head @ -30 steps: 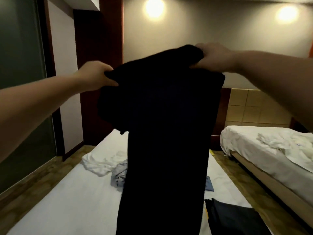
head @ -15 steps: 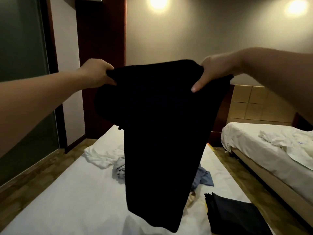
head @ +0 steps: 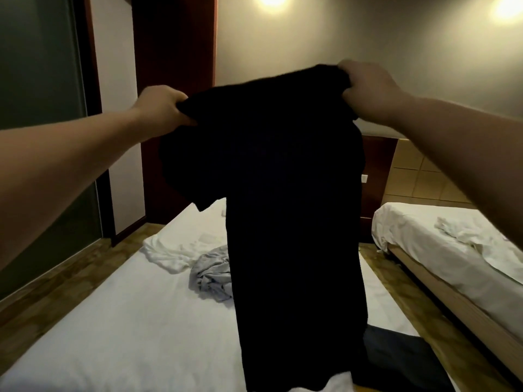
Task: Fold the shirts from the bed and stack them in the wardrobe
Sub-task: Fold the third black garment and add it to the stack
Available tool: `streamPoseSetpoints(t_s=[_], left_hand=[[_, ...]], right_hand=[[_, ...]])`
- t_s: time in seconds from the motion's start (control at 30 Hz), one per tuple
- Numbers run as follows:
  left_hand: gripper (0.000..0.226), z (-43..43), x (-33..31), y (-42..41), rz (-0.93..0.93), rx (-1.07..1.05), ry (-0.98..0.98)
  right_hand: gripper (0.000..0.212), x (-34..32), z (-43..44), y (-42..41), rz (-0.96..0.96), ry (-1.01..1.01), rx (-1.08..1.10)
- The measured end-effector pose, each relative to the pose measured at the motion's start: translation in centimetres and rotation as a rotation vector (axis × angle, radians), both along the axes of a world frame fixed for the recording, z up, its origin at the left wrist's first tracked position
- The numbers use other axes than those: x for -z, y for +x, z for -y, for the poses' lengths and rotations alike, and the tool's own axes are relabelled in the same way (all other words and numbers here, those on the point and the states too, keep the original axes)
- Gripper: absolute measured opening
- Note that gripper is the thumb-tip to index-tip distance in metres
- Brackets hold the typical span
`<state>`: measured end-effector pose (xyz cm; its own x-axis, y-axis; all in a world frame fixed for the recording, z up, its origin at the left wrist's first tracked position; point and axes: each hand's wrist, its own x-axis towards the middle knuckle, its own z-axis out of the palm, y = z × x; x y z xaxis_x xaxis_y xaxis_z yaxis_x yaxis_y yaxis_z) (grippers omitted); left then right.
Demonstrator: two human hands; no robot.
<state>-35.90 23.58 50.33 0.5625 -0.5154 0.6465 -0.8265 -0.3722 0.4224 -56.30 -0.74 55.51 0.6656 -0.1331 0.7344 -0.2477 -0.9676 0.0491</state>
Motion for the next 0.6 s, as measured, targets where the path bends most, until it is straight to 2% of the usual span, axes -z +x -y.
streamPoseSetpoints(t_s=[0.1, 0.2, 0.27, 0.33, 0.4, 0.43, 0.53, 0.6], left_hand=[[0.025, 0.8, -0.1, -0.3, 0.042, 0.004, -0.076], [0.020, 1.9, -0.3, -1.1, 0.194, -0.028, -0.210], [0.021, 2.4, -0.3, -1.5, 0.245, -0.071, -0.251], [0.021, 2.8, 0.0, -1.1, 0.150, -0.079, -0.089], [0.025, 3.0, 0.9, -1.1, -0.060, -0.034, 0.143], [0.027, 3.1, 1.2, -1.2, -0.126, -0.002, 0.153], [0.026, 3.4, 1.4, -1.3, -0.140, 0.051, -0.020], [0.025, 3.4, 1.5, -1.4, -0.189, 0.050, 0.009]], right_hand=[[0.032, -0.7, 0.3, -0.4, 0.081, 0.057, -0.055], [0.031, -1.6, 1.0, -0.3, 0.233, 0.292, -0.113], [0.031, -1.4, 1.2, -0.3, 0.246, 0.421, -0.153], [0.031, -1.0, 1.3, -0.7, 0.098, 0.445, -0.143], [0.031, -0.4, 1.5, -1.2, -0.004, 0.414, -0.123], [0.031, -0.3, 1.6, -1.3, -0.003, 0.426, -0.140], [0.025, 0.3, 2.0, -1.6, 0.033, 0.496, -0.195], [0.020, 0.9, 2.3, -1.6, -0.040, 0.479, -0.164]])
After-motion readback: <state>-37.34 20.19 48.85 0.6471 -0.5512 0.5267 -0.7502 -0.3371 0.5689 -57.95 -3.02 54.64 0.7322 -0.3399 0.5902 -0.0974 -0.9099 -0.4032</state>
